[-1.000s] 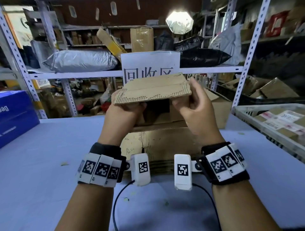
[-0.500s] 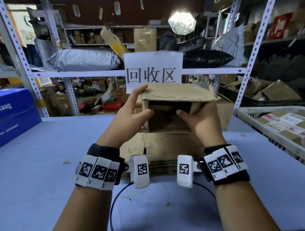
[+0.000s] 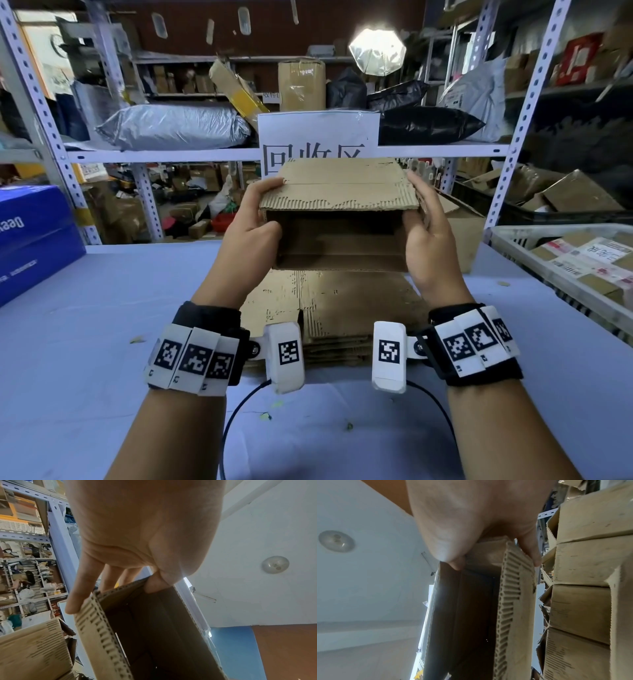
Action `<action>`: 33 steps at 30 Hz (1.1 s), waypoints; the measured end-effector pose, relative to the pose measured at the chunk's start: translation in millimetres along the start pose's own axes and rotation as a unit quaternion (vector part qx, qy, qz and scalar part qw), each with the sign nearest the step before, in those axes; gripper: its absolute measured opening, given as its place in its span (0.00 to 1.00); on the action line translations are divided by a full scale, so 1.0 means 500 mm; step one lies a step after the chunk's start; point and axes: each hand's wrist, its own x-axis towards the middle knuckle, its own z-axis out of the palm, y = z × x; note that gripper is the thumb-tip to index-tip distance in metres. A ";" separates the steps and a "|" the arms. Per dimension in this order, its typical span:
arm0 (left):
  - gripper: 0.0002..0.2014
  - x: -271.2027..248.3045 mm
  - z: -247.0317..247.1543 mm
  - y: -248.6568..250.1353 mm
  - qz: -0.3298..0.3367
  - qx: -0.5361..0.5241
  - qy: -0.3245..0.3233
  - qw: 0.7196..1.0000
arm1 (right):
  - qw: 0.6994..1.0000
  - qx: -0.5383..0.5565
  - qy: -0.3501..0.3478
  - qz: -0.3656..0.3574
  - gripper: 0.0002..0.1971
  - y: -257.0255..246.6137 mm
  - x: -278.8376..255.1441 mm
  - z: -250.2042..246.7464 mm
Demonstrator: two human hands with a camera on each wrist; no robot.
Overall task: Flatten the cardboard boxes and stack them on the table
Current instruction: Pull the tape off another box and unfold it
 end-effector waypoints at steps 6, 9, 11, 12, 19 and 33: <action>0.24 0.000 0.000 0.003 0.001 -0.040 0.018 0.999 | 0.999 0.040 -0.009 0.004 0.24 -0.004 -0.002 0.002; 0.22 -0.001 0.002 0.003 0.001 -0.059 0.013 0.998 | 0.998 0.059 -0.014 0.014 0.23 -0.004 -0.002 0.002; 0.21 -0.001 0.002 0.002 0.003 -0.065 0.008 0.998 | 0.998 0.063 -0.017 0.021 0.23 -0.003 -0.002 0.002; 0.21 -0.001 0.002 0.001 0.005 -0.067 0.007 0.998 | 0.998 0.063 -0.018 0.022 0.23 -0.002 -0.002 0.003; 0.24 -0.006 0.001 -0.001 0.021 -0.076 0.003 0.997 | 0.994 0.089 -0.032 0.050 0.26 -0.012 -0.013 0.005; 0.32 -0.005 -0.012 -0.010 0.050 -0.133 -0.011 0.990 | 0.985 0.104 -0.002 0.140 0.31 -0.002 -0.017 -0.007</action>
